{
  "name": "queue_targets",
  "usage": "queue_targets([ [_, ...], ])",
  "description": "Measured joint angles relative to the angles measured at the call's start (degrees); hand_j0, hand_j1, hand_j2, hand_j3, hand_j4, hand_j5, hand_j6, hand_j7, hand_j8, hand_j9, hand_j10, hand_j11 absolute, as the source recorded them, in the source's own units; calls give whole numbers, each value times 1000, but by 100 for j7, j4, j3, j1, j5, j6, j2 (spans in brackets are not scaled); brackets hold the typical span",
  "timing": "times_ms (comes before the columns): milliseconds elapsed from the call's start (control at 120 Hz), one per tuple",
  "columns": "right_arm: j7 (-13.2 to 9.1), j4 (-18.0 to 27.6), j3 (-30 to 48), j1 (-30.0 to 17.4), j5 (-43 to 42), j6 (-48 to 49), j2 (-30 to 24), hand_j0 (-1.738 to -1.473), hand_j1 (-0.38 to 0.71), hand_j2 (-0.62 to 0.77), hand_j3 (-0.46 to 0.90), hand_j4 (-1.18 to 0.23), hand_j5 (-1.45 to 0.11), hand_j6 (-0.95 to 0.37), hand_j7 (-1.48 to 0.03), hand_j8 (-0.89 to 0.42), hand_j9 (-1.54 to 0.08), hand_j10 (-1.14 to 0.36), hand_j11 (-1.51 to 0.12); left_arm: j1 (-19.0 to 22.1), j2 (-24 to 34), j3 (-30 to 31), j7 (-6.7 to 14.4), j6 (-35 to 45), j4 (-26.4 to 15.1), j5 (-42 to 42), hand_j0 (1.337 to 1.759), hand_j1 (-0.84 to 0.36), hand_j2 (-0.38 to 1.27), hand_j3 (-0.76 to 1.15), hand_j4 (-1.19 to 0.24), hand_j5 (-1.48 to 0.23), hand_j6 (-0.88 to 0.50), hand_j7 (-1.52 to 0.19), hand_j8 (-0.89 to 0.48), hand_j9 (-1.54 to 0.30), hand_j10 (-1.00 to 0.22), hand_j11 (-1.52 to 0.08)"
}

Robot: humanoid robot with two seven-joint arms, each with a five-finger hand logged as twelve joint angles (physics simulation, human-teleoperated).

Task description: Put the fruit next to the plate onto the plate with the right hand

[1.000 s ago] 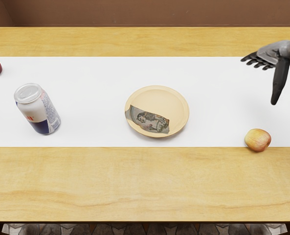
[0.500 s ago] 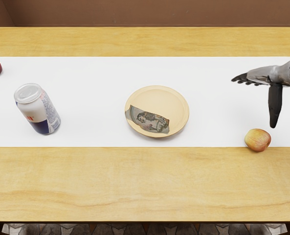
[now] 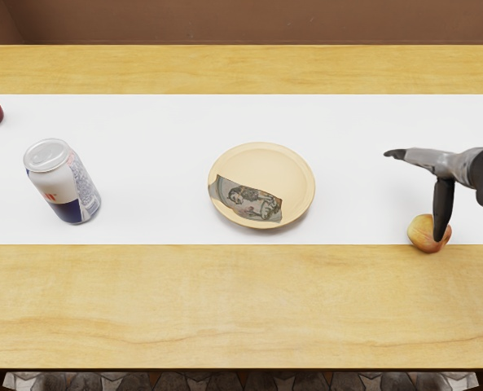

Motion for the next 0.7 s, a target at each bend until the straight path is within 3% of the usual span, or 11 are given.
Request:
queue_targets([
  [325,0,146,-1,-721,-609,-802,-37,-1658,-349,2,0,-8,-1,-11,0,-9,-1,-6,-1,0,0,0,0,0,2,-1,1658,339,2,0,-9,-11,-9,-11,-9,-11,-9,-11],
  [700,0,157,-11,-1011,-829,-1124,29,-1658,-322,-2,0,-32,-33,-35,-31,-33,-32,-30,-32,0,0,0,0,0,3,2,1658,339,2,0,-9,-11,-9,-11,-9,-11,-9,-11],
])
